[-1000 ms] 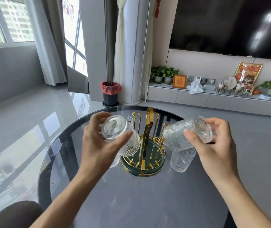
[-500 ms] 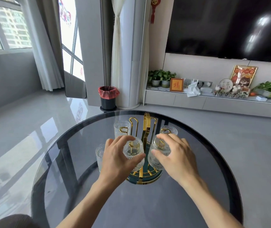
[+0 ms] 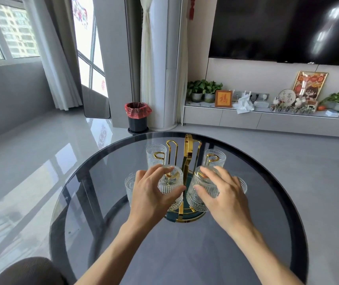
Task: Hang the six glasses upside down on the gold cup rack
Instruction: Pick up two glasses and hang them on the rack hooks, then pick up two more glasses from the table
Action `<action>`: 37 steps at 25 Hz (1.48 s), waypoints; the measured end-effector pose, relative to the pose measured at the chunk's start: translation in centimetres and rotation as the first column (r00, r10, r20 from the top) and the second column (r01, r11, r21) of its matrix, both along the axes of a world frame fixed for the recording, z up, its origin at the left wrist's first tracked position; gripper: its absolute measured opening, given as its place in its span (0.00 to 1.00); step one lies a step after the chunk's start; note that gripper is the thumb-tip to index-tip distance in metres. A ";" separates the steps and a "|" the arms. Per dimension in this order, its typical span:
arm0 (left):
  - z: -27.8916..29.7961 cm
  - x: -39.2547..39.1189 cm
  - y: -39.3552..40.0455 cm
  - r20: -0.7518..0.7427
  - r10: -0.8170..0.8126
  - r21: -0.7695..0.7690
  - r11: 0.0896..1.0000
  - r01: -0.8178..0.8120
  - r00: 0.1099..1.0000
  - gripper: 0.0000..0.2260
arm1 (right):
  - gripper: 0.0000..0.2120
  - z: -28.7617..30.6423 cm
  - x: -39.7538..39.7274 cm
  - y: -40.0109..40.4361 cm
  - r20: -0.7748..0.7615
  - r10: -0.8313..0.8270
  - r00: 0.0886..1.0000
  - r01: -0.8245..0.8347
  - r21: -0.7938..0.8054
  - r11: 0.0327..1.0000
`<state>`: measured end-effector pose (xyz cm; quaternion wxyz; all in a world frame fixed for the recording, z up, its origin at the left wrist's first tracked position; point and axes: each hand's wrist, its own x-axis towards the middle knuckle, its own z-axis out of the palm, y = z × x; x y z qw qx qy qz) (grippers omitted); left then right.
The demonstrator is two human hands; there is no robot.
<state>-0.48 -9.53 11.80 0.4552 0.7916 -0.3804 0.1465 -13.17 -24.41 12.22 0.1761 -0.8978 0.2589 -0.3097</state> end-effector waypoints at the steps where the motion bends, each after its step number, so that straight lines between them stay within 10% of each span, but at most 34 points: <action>1: 0.2 0.0 0.1 -0.011 -0.013 0.022 1.000 0.013 1.000 0.25 | 0.25 0.1 0.0 0.1 0.010 0.005 1.000 -0.005 0.006 1.000; 5: -0.7 -0.4 2.5 -0.156 -0.136 -0.097 0.988 0.122 0.978 0.36 | 0.31 -0.7 -1.7 0.3 0.223 0.063 0.973 -0.082 0.074 0.994; 9: -4.8 -0.2 6.0 -0.521 -0.100 -0.539 0.809 -0.235 0.848 0.28 | 0.39 -4.8 -4.9 -0.6 0.446 -0.239 0.863 0.060 0.379 0.923; 15: -8.2 1.5 5.9 -0.682 -0.206 -0.448 0.876 -0.179 0.702 0.34 | 0.52 -8.0 -4.1 -3.6 0.220 -0.342 0.914 0.071 0.742 0.667; 23: -9.2 5.0 4.7 -0.659 -0.060 -0.114 0.993 -0.021 0.750 0.56 | 0.46 -10.5 -1.5 -6.2 0.189 -0.304 0.934 0.078 0.722 0.688; 30: -9.5 5.7 4.8 -0.673 -0.099 -0.230 0.970 -0.080 0.733 0.23 | 0.23 -9.6 -2.2 -6.8 0.253 -0.247 0.936 -0.061 0.804 0.592; 37: -8.2 6.6 6.6 -0.768 -0.514 -0.634 0.696 -0.337 0.383 0.18 | 0.16 -6.5 -4.1 -6.3 0.529 -0.383 0.758 -0.398 0.839 0.371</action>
